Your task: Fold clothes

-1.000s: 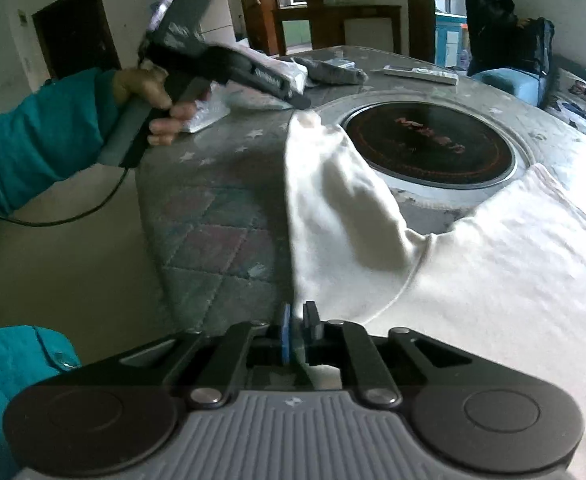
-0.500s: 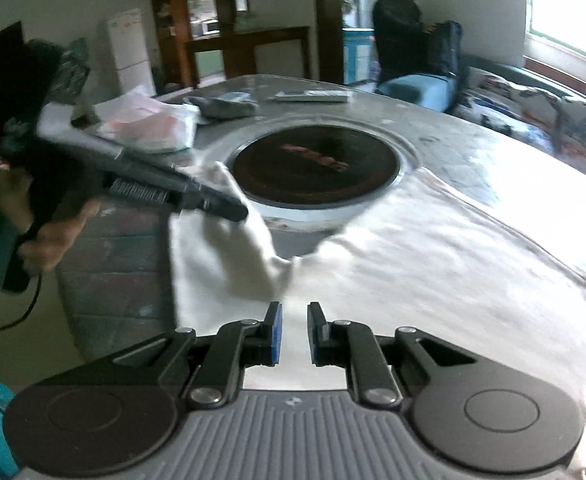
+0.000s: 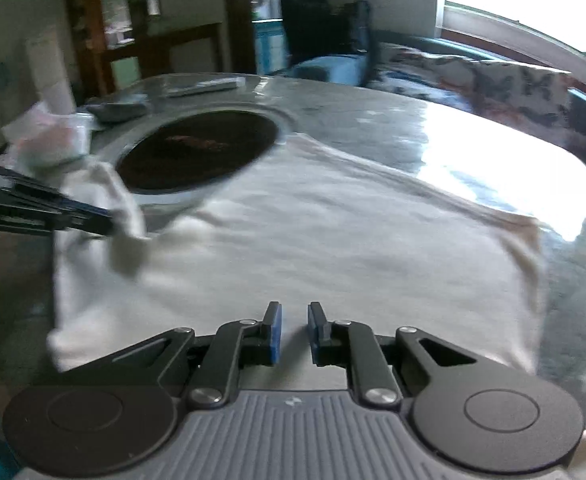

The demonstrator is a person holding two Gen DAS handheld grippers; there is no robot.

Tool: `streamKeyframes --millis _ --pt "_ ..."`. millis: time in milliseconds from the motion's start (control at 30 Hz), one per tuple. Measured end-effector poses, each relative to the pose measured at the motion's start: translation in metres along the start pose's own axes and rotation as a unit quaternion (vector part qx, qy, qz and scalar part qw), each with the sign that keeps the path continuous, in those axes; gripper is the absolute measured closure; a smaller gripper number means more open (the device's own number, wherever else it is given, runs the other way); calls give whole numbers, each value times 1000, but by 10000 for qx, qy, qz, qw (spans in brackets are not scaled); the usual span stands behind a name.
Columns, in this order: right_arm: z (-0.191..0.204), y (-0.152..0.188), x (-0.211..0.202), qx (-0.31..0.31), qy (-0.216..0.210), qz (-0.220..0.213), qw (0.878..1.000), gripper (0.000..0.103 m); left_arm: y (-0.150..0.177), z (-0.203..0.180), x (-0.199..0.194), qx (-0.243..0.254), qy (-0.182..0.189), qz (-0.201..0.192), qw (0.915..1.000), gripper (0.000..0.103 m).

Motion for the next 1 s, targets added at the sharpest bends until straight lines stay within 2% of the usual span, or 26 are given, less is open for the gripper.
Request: streamKeyframes --millis 233,333,533,633,833,1000 --pt "-57 -15 0 628 410 -172 9970 86 -17 -42 -4 168 744 -147 9970 91" --pt "-74 -21 8 724 616 -173 9953 85 -18 -63 7 347 1003 -26 9944 91" --pt "-110 -24 27 915 914 -124 9915 84 -16 -75 33 479 946 243 9941 91" --pt "-123 -28 32 968 1126 -163 9888 83 -18 -70 37 410 881 222 9950 91" --pt "-143 -34 38 1166 1170 -261 9859 83 -25 -67 42 409 828 230 9955 91" --pt "-143 -45 48 990 1178 -239 9878 83 -29 -67 47 428 802 251 9955 91"
Point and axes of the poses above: each gripper's, at about its wrist camera, not at the fingertips, and x roughly the way its jaws point, z to its left, y to its underside, the point moved 3 cm from there along x, roughly the way its jaws point, and after that the axes turned 2 degrees about y, right-handed, at the moved point
